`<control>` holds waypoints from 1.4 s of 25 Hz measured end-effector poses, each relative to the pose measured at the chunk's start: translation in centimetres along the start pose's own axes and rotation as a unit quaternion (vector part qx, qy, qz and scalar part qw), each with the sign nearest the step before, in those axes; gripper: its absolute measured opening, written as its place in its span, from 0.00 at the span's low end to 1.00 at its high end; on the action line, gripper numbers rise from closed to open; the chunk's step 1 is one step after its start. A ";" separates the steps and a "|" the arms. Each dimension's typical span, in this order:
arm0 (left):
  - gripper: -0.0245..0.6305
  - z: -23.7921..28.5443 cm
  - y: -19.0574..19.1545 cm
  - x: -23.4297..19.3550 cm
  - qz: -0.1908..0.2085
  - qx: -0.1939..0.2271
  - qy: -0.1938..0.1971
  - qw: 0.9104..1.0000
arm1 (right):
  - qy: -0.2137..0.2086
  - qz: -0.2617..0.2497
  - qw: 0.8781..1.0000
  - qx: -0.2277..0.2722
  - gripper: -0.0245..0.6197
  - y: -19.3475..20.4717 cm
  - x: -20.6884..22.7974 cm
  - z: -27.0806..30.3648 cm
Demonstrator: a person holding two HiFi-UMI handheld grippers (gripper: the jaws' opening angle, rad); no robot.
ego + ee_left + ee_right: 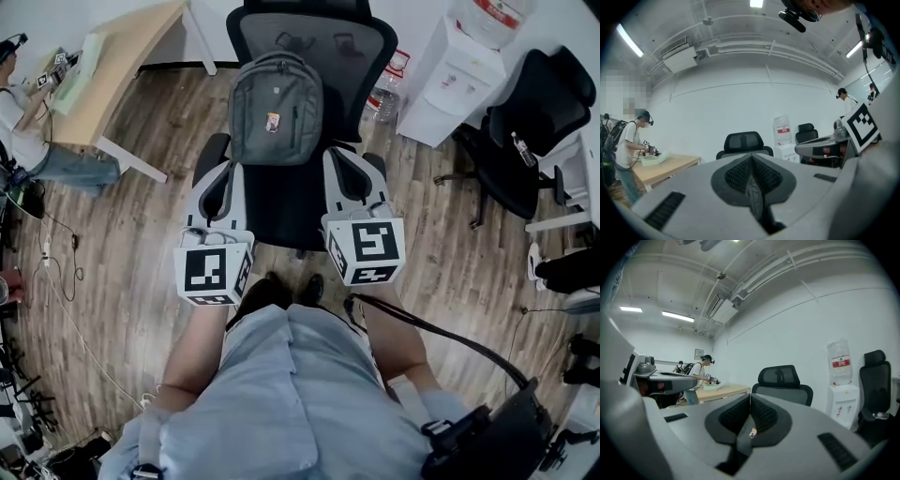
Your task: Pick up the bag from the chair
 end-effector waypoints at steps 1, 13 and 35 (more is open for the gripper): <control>0.04 0.5 0.0 -0.5 -0.001 0.000 -0.002 1.000 | 0.000 -0.001 1.000 0.000 0.04 -0.2 0.2 0.7; 0.04 9.8 4.5 -6.6 -0.026 -0.016 0.020 0.999 | 0.034 0.002 0.999 -0.029 0.04 1.5 2.3 11.1; 0.04 28.7 16.7 -13.1 -0.036 -0.084 0.099 0.991 | 0.102 0.029 0.988 -0.112 0.04 9.9 10.4 28.2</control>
Point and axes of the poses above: the fingertips, and each gripper's own axes: z forward along the fingers, x to its right, y out of its underside, the point moved 1 cm from there along -z, backward along the fingers, and after that the axes turned 9 degrees about z, right-handed, at the moved point
